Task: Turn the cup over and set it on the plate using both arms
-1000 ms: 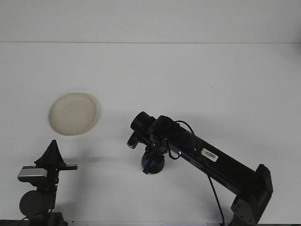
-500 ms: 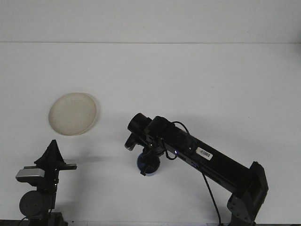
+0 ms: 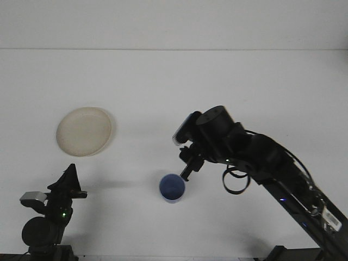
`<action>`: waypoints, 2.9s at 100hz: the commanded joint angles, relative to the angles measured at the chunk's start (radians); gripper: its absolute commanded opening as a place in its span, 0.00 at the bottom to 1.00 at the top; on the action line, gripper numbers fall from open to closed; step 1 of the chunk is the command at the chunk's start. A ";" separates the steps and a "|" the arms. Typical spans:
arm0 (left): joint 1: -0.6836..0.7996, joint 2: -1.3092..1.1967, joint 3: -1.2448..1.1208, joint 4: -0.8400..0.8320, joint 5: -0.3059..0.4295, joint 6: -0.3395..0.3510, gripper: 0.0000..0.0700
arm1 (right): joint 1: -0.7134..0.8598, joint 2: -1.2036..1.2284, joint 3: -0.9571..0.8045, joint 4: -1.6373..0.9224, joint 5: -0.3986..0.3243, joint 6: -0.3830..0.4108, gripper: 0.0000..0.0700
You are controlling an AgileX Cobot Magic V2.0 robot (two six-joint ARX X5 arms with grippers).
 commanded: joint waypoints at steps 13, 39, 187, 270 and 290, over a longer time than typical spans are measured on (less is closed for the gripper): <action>0.000 0.082 0.190 -0.163 0.058 0.009 0.02 | -0.122 -0.188 -0.120 0.122 -0.004 0.001 0.35; 0.000 0.416 0.490 -0.359 0.241 0.197 0.02 | -0.325 -0.589 -0.604 0.489 -0.003 0.074 0.35; -0.731 1.588 1.165 -0.806 0.176 0.498 0.67 | -0.452 -1.133 -1.246 0.761 0.064 0.112 0.35; -0.783 1.662 1.235 -0.804 0.148 0.498 0.02 | -0.452 -1.133 -1.246 0.760 0.064 0.112 0.35; -0.754 1.637 1.359 -0.849 0.148 0.508 0.02 | -0.452 -1.133 -1.246 0.760 0.064 0.112 0.35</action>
